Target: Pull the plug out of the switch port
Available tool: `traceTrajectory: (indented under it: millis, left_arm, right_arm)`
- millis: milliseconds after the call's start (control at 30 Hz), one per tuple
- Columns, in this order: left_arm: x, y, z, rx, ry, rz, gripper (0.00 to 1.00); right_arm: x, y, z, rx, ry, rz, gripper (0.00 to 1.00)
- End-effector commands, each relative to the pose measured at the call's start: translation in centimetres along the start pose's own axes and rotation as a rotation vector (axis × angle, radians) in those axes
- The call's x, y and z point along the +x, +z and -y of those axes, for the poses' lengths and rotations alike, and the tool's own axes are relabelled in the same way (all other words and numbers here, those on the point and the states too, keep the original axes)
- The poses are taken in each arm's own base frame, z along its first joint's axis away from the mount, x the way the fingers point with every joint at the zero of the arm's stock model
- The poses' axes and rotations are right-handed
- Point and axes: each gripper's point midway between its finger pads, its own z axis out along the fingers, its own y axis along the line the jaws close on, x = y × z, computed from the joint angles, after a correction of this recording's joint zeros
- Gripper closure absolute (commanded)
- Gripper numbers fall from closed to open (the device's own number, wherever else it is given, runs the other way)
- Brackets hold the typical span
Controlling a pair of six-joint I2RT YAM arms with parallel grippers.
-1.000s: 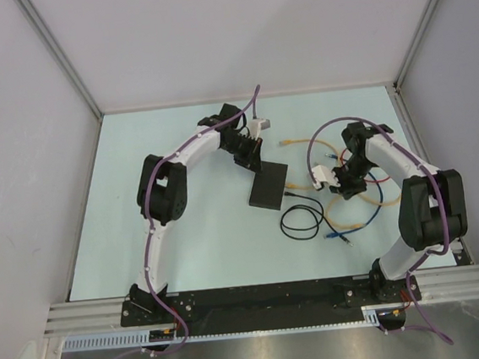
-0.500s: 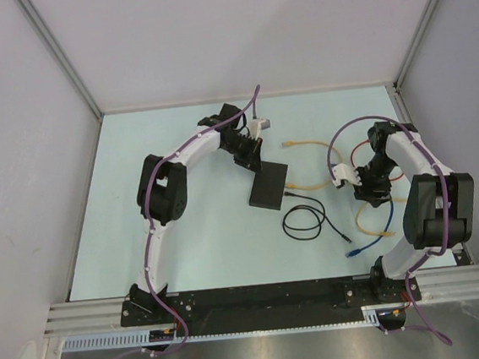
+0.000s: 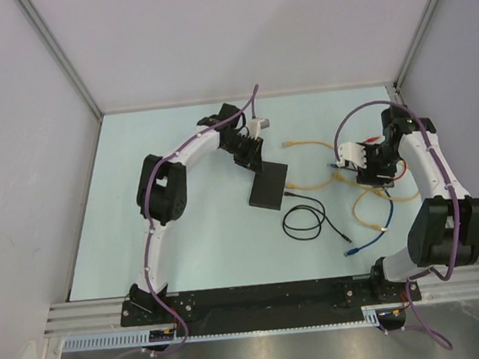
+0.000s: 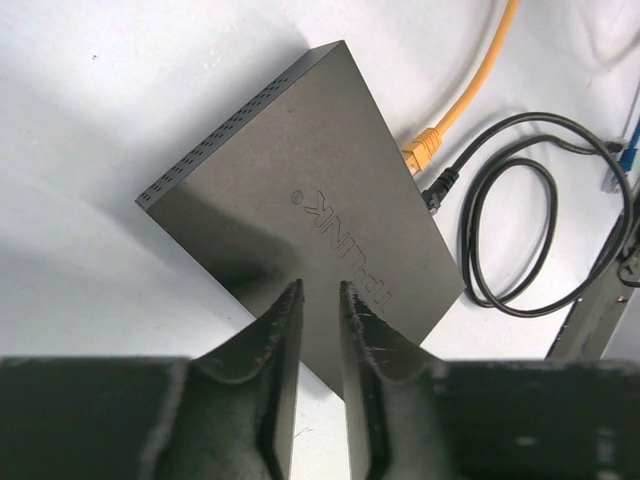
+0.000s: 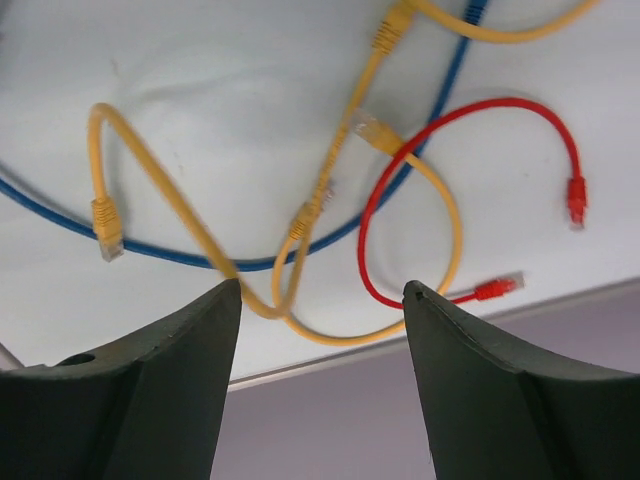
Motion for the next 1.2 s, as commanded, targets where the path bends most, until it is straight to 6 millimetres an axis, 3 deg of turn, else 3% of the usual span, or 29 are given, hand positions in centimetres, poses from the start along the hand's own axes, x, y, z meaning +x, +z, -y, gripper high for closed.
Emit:
traceTrajectory:
  millis: [0,233,467,633,800,867,1167]
  left_arm:
    - [-3.8,-4.1,2.7,0.026,0.029,0.118,0.7]
    - [-6.5,-6.6,2.6,0.002,0.034,0.212,0.62]
    - [-8.5,-7.4,2.0,0.015,0.057,0.26,0.6]
    - [-9.2,-7.2,0.4,-0.006,0.041,0.297,0.59]
    - [-8.1,-7.0,-2.1,-0.025,-0.035,0.281,0.58]
    - [-7.9,-6.5,-3.0,-0.032,-0.06,0.28,0.58]
    - [-8.5,-5.8,-5.3,-0.07,-0.131,0.341,0.58]
  right_arm:
    - [-1.6,-3.5,2.9,0.169,0.099,0.067,0.29]
    - [-5.1,-7.0,5.9,0.304,0.355,0.241,0.27]
    - [-8.3,-10.8,8.7,0.373,0.563,0.358,0.26]
    - [-9.1,-11.2,9.4,0.382,0.674,0.375,0.25]
    - [-10.3,-11.1,9.4,0.399,0.696,0.377,0.25]
    - [-11.4,-11.1,8.8,0.397,0.672,0.375,0.24]
    - [-12.4,-10.0,7.4,0.338,0.655,0.34,0.22]
